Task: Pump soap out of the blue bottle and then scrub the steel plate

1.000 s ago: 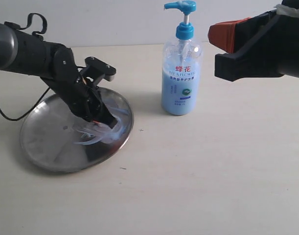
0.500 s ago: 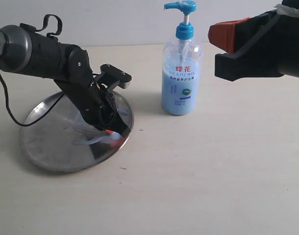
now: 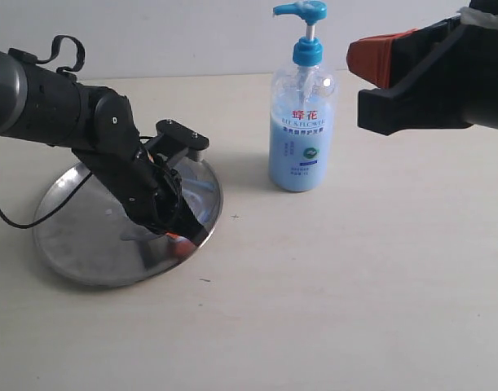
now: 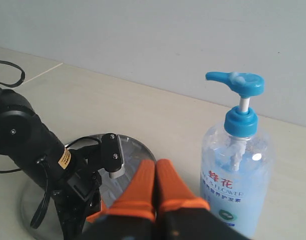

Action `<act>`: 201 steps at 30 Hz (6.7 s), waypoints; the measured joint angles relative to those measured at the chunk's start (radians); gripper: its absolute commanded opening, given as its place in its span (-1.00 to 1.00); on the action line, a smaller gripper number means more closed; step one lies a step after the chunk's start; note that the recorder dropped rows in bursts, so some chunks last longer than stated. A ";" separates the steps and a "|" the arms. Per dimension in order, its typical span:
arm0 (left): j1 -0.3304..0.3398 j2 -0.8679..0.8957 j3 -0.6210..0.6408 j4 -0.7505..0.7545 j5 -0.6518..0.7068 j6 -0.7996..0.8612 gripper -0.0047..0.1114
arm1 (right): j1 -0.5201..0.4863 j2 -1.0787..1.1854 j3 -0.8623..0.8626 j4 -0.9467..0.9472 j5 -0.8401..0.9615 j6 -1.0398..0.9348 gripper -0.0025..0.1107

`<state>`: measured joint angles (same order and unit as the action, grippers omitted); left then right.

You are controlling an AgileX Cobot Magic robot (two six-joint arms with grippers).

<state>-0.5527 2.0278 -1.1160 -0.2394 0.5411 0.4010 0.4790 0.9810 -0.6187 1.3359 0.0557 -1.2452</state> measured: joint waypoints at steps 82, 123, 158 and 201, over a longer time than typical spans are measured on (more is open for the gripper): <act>0.130 -0.083 0.110 0.109 -0.020 -0.107 -0.92 | 0.000 -0.030 0.000 0.000 -0.001 0.003 -0.96; 0.015 0.146 -0.313 0.049 0.184 -0.064 -0.92 | 0.000 -0.030 0.000 0.000 -0.003 0.003 -0.96; 0.121 -0.337 0.146 0.049 -0.074 -0.085 -0.92 | 0.000 -0.030 0.017 0.000 -0.145 0.003 -0.96; 0.134 -1.232 0.458 -0.100 -0.143 -0.119 -0.92 | -0.194 0.133 0.001 0.180 -0.173 -0.193 -0.96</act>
<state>-0.4190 0.7959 -0.6583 -0.3392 0.3981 0.2821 0.2849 1.1135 -0.6180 1.5161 -0.1172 -1.4380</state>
